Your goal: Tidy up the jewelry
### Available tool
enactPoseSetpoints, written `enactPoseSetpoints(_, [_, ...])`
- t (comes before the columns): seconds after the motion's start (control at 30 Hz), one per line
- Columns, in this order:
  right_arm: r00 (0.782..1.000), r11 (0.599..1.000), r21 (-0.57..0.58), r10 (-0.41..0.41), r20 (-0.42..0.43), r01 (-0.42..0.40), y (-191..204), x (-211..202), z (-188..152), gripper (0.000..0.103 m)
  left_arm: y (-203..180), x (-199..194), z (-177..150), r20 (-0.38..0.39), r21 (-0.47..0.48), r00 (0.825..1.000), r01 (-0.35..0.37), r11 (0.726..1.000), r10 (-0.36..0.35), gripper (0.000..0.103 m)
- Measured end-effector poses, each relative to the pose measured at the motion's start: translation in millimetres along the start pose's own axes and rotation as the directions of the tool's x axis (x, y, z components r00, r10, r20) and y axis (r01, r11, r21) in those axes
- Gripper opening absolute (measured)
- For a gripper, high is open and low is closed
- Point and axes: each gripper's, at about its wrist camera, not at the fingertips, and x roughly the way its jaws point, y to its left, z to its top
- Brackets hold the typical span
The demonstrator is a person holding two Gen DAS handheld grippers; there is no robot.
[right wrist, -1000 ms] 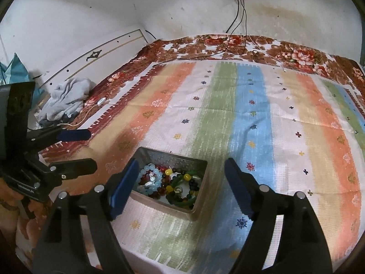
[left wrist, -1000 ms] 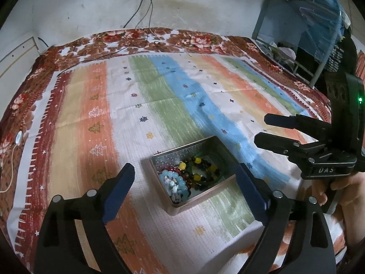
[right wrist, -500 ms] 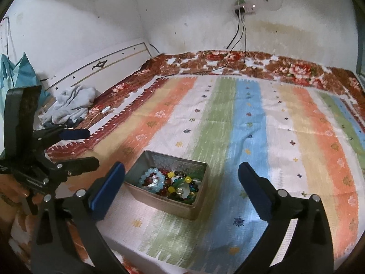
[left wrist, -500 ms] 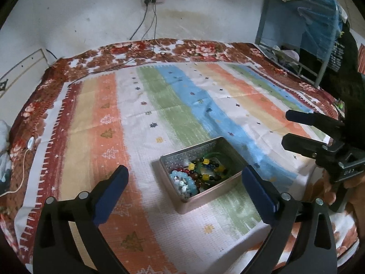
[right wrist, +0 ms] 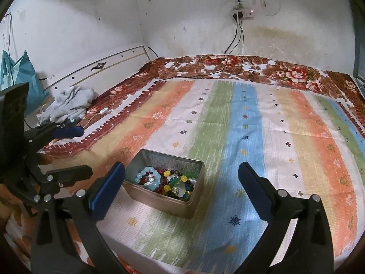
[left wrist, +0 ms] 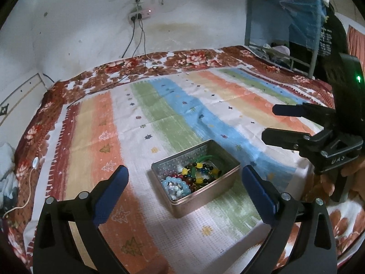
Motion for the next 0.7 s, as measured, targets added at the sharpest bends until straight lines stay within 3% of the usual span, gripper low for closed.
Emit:
enactPoseSetpoints(0.2, [1.000,1.000,0.001,0.002,-0.014,-0.002,-0.8,3.9,-1.5,0.098,-6.0,-4.8,-1.4,0.041,0.048,0.999,-0.010,0.999,0.008,0.097])
enactPoseSetpoints(0.7, [1.000,1.000,-0.008,0.006,-0.028,-0.006,1.7,8.4,-4.7,0.098,2.5,-6.9,-1.1,0.052,0.001,0.999,-0.003,1.000,0.003,0.097])
